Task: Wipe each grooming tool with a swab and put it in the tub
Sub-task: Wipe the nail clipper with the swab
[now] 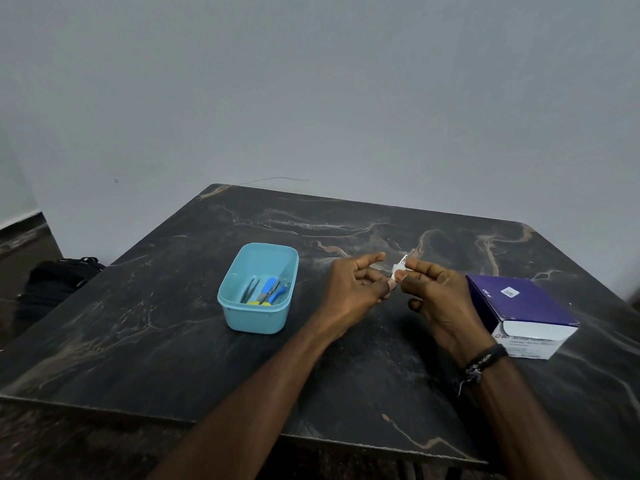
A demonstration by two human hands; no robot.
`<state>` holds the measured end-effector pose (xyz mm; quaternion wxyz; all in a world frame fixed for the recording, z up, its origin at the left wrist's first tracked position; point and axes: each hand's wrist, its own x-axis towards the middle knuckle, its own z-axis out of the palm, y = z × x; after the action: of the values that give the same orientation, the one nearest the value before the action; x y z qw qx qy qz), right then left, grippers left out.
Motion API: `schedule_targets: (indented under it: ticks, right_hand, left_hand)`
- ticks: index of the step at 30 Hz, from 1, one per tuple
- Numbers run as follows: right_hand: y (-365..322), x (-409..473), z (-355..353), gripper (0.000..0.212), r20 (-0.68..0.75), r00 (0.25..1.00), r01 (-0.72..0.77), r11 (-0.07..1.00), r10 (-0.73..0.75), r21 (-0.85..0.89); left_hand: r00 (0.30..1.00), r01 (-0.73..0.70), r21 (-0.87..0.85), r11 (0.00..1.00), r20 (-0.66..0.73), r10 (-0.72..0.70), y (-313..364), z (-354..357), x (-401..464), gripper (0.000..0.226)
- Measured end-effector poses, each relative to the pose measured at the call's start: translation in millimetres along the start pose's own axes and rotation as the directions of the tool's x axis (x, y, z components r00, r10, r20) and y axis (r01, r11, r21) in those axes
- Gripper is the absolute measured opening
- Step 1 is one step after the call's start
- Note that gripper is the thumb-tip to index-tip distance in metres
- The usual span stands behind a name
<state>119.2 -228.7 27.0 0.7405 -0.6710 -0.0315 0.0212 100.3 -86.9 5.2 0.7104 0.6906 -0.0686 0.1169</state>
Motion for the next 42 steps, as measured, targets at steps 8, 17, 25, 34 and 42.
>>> schedule_targets:
  ticks: [8, 17, 25, 34, 42]
  right_hand:
    - [1, 2, -3, 0.033, -0.101, 0.994, 0.051, 0.997, -0.045, 0.065]
    - [1, 0, 3, 0.025, 0.007, 1.000, -0.007, 1.000, 0.007, -0.006]
    - [4, 6, -5, 0.031, -0.126, 0.991, 0.046, 0.997, -0.037, 0.065]
    - [2, 6, -5, 0.021, -0.098, 0.995, 0.035, 0.999, -0.032, 0.027]
    - [3, 8, -4, 0.017, -0.138, 0.988, 0.080, 0.990, -0.064, 0.116]
  left_hand:
    - [0.997, 0.045, -0.017, 0.999, 0.057, -0.044, -1, 1, 0, 0.057]
    - [0.999, 0.042, -0.025, 0.999, -0.024, -0.042, 0, -1, 2, 0.050]
    - [0.994, 0.099, 0.005, 0.995, 0.055, -0.099, 3, 0, -2, 0.041]
    - [0.981, 0.071, -0.070, 0.995, -0.176, -0.082, 4, -1, 2, 0.020]
    - [0.962, 0.100, -0.201, 0.974, -0.230, -0.146, 9, 2, 0, 0.032]
